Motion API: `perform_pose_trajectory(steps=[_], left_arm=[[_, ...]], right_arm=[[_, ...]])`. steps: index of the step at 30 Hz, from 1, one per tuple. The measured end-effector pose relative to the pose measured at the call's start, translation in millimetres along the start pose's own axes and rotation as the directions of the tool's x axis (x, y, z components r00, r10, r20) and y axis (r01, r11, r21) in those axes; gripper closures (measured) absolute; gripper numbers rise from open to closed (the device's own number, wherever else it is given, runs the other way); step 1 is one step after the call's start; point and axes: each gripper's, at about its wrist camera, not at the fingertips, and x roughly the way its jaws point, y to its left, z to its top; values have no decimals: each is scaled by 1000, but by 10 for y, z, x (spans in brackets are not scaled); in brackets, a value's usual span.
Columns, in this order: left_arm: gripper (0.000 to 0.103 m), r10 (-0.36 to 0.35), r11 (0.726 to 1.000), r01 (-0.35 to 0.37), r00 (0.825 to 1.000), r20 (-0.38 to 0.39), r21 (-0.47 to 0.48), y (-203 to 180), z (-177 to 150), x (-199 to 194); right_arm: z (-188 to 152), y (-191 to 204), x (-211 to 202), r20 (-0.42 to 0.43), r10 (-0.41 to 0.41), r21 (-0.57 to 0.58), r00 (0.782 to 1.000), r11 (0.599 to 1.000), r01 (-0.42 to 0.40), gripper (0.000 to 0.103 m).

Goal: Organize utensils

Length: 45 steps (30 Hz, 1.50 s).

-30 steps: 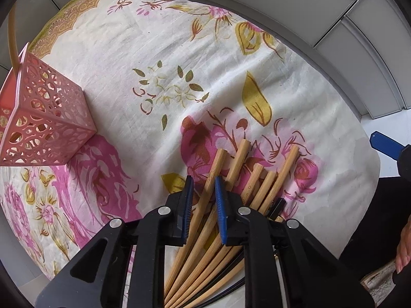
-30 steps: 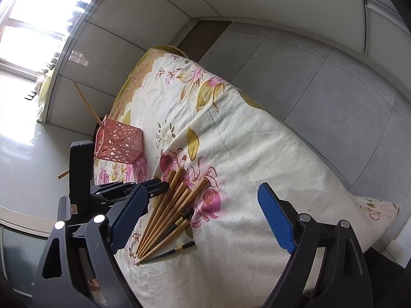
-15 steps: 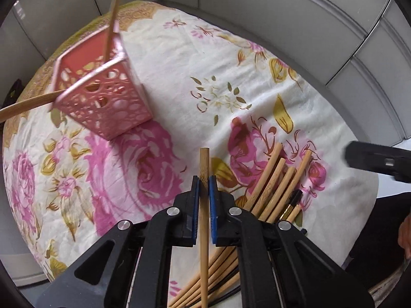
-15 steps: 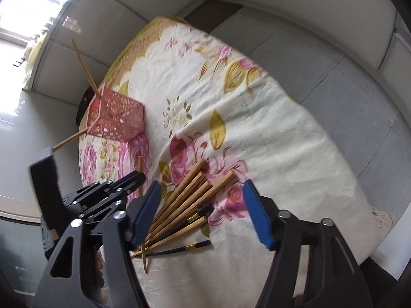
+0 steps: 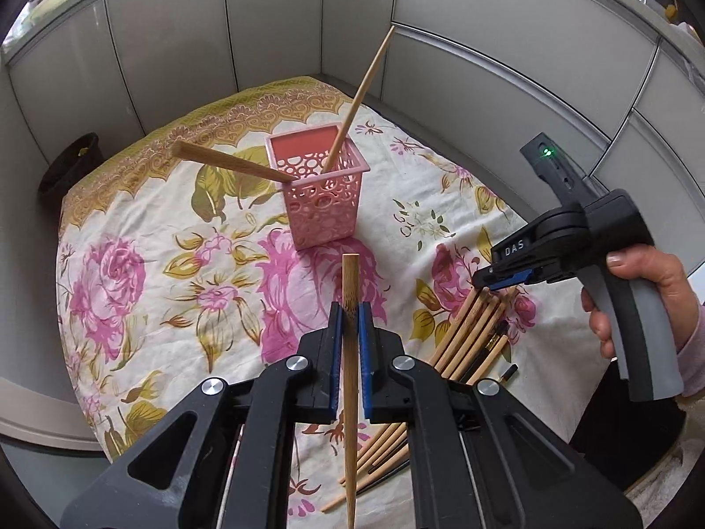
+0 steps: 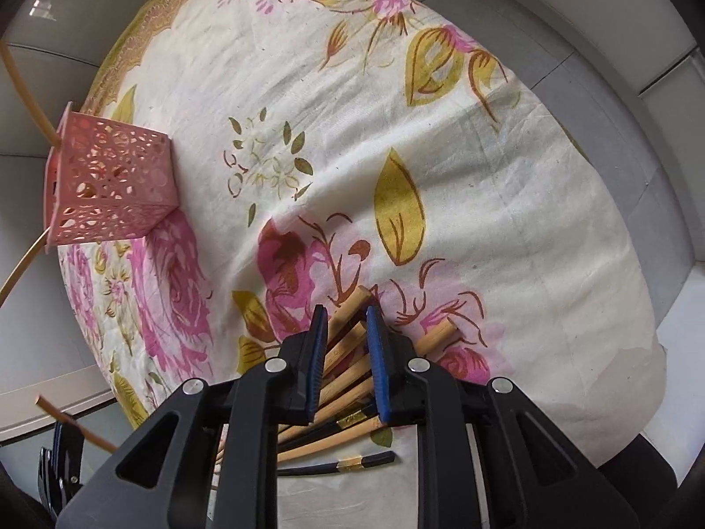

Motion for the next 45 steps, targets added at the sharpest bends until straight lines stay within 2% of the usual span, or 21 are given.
perform_pose_trajectory(steps=[4,5,6,7,8,9,10,12,13,16,17,20,21,23,28,31,32,37,40,41,45], left_arm=[[96,7,1000,-6,1000,12,-31,150,-58,-98],[97,9,999,-9,1000,13,-41,185,-65,-107],[97,15,999,-14,1000,14,-52,220,-71,-114],[97,18,998,-17,1000,16,-62,255,-79,-126],[96,19,998,-17,1000,20,-68,277,-83,-139],[96,21,997,-19,1000,23,-70,288,-88,-154],[96,23,997,-21,999,27,-71,296,-95,-172],[96,23,997,-20,999,36,-76,313,-107,-218],[96,26,997,-22,999,42,-80,322,-115,-246],[96,22,996,-17,998,61,-87,343,-134,-331],[96,25,996,-19,998,64,-88,349,-141,-342],[96,27,995,-21,997,69,-95,363,-154,-363],[96,30,995,-23,997,73,-97,369,-158,-374],[96,31,994,-21,995,90,-107,391,-162,-424],[96,37,991,-16,987,159,-134,425,-141,-586],[96,21,992,1,985,169,-126,367,-129,-623],[96,16,992,4,987,158,-126,358,-132,-596],[96,-3,983,8,1000,24,-184,437,-166,-155],[93,15,970,-33,997,-77,-239,563,-160,257],[86,29,966,-55,994,-106,-253,608,-162,388],[71,64,963,-110,980,-190,-245,711,-127,785]], right_arm=[[65,192,38,14,9,-16,1000,1000,-9,80],[75,249,42,21,-7,-28,1000,1000,8,74],[81,328,50,22,-22,-53,1000,998,23,66],[84,424,81,9,-14,-91,1000,996,15,41],[91,522,128,-10,-11,-129,1000,992,10,24],[84,613,166,-11,-32,-156,999,987,30,21],[66,665,176,21,-71,-147,997,986,74,24],[6,662,134,107,-144,-67,984,986,152,47],[-14,673,113,136,-142,-65,980,986,152,68],[18,513,69,119,-83,-25,989,996,87,87],[43,430,61,102,-36,4,994,999,36,89],[107,267,32,88,21,53,996,998,-26,92],[96,254,12,99,17,59,995,998,-23,92],[67,242,-75,145,81,42,986,995,-88,93],[-171,364,-558,314,205,-132,927,976,-171,93],[-376,368,-775,369,258,-211,893,959,-190,94],[-432,332,-801,367,271,-220,890,955,-200,94],[-424,221,-672,285,296,-140,912,954,-266,94],[-284,100,-499,218,269,-48,938,963,-265,93],[-238,54,-439,200,264,-18,943,964,-266,93],[-78,-81,-248,161,219,41,962,973,-228,93]])
